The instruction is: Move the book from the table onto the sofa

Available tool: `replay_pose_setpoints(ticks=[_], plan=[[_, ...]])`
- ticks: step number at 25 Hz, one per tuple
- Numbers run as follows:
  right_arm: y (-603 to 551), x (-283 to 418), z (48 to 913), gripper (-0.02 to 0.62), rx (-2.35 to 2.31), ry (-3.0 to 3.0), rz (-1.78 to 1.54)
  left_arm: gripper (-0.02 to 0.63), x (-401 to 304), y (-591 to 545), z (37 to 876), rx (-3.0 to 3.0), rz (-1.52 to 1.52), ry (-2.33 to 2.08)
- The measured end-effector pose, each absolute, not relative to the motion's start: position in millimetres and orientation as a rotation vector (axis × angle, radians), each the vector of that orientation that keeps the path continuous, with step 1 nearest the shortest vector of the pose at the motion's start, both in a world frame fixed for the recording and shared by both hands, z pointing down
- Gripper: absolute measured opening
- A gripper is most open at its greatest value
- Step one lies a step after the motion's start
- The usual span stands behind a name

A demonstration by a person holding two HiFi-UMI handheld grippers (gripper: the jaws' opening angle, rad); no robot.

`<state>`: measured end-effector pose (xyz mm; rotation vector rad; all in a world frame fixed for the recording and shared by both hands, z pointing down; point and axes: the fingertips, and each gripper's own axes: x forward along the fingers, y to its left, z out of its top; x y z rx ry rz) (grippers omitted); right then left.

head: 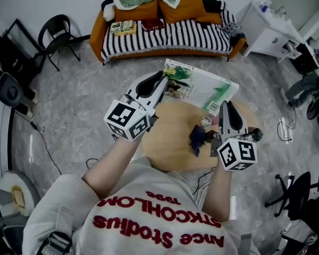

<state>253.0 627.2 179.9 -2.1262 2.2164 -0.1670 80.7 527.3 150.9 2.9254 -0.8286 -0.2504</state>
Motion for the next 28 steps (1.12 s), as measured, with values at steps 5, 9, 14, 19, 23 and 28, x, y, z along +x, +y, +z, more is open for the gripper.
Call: replay_pose_setpoints(ticks=[5,9,14,19,23,28], plan=[[630,252,173,0.058,-2.124,2.221,-0.146,0.067,79,531,146,2.922,-0.286,-0.836],[632,252,170,0.058,-2.126,2.215,-0.128,0.066,80,532,142,2.948,-0.281,-0.826],[635,251,167,0.058,-2.12,2.221,-0.109,0.066,79,534,139,2.949,-0.291,-0.843],[633,251,162,0.058,-2.122,2.224,-0.111,0.066,78,533,133,2.955,-0.296,-0.846],[635,248,164,0.058,-2.119,2.231,-0.111,0.066,76,536,135,2.956,-0.307,-0.857],[635,247,161,0.058,-2.114,2.233,-0.114,0.066,77,534,130,2.961,-0.309,-0.872]])
